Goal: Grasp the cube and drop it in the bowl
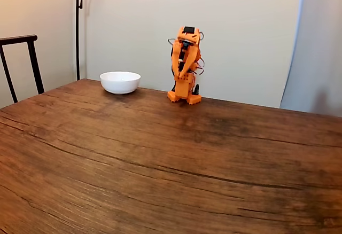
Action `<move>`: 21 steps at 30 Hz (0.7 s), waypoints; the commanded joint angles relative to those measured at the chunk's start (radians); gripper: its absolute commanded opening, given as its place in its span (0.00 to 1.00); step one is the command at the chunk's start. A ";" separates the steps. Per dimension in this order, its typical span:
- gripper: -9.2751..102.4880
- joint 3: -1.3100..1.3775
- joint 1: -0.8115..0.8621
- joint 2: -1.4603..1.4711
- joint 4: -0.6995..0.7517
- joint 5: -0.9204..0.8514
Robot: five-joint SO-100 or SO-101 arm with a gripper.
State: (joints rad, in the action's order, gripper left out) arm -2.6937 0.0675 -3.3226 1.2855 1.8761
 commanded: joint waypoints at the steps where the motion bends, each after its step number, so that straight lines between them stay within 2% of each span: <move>1: 0.08 -0.054 0.008 0.002 -0.075 -0.006; 14: 0.08 -0.417 0.006 0.002 -0.319 -0.009; 21: 0.08 -0.419 0.005 0.017 -0.318 -0.009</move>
State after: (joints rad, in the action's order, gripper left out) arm -3.1170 0.0706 -3.3134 0.9787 1.8730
